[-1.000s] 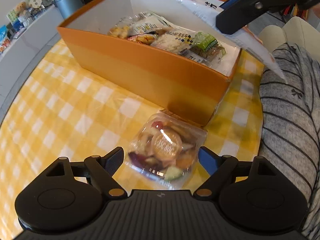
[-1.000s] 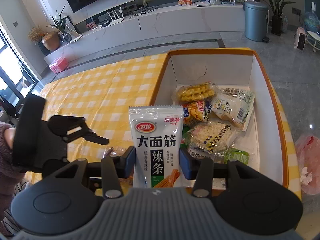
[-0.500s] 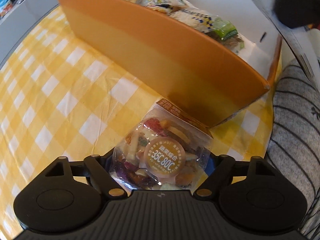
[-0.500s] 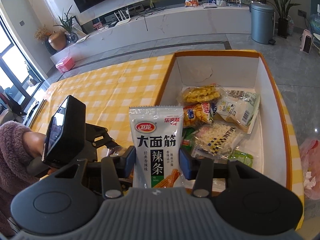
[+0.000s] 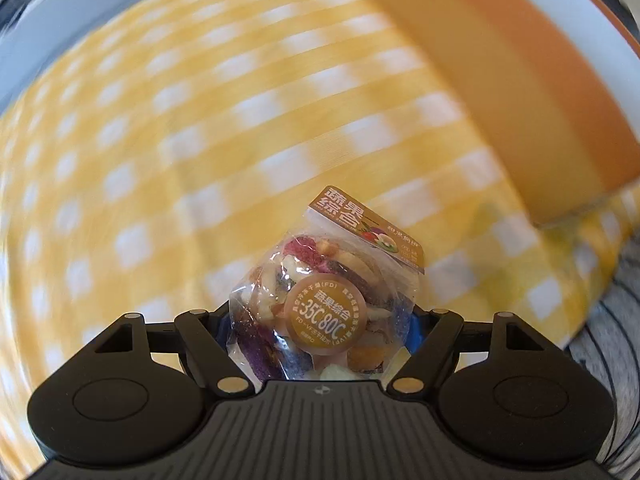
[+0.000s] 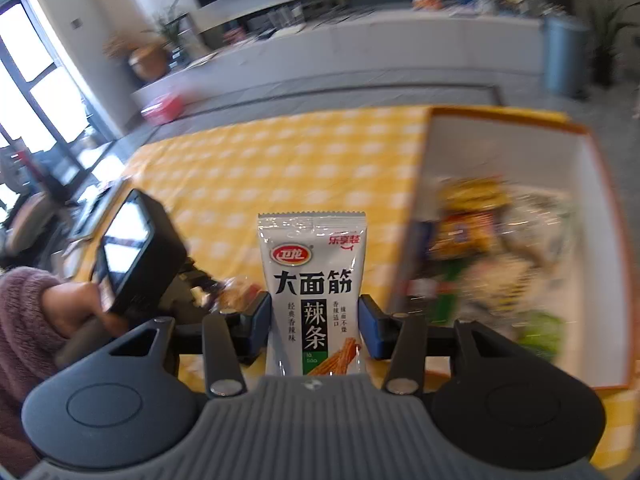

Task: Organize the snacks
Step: 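Carry both held snacks over the orange box with both tools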

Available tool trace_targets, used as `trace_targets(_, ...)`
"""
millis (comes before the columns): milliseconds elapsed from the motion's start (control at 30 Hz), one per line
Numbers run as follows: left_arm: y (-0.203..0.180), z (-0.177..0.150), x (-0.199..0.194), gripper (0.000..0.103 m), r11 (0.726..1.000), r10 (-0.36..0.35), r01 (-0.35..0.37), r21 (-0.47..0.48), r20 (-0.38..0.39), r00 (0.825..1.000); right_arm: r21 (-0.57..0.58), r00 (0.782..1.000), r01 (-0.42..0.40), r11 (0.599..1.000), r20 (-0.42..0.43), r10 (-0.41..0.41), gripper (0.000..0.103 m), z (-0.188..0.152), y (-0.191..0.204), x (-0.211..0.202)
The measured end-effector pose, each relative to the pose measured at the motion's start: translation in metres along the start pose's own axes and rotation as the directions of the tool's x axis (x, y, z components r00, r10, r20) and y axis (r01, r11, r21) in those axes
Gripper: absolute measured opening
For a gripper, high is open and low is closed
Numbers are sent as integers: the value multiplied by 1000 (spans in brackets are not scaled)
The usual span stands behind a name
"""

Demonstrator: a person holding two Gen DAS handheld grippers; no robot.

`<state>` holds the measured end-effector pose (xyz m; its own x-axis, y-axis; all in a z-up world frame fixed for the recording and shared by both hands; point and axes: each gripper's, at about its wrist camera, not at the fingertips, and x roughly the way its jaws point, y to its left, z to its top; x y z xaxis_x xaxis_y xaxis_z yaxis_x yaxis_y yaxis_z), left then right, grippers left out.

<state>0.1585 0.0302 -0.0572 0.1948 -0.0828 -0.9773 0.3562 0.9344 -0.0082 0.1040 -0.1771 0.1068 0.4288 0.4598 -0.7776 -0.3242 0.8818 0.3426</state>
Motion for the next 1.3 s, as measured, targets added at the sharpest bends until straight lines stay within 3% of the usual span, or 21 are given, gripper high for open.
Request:
trace_targets(267,44,-25,-5,87,987,-56,69,-144,91,994,-33,987,-33,999,-160,27,46,-11,37,83)
trace_targets(433,52,-35,-7,87,984,-70,87,-158,109,992,-108,967,75,991,-234,-98,46,-26,44,133)
trace_targets(567,53,-35,-9,86,983,-73,90,-160,104,992,-86,961,89,992,-253,-108,46,-31,38,148)
trace_targets(733,62,-39,-14,85,975,-89,114,-190,137,987,-65,970,76,995,-226,-89,46,-30,39,137)
trace_targets(1033,66,-44,-64,85,954,-81,141,-266,225,971,-18,991,26,999,-130,-28,46,-19,40,89)
trace_targets(1167,60,-43,-101,85,936,-94,187,-297,301,949,-13,999,1,1000,-42,-1,46,-10,37,52)
trace_targets(1300,34,-34,-136,85,955,-84,183,-235,376,923,19,999,-20,1000,48,19,46,-2,26,9)
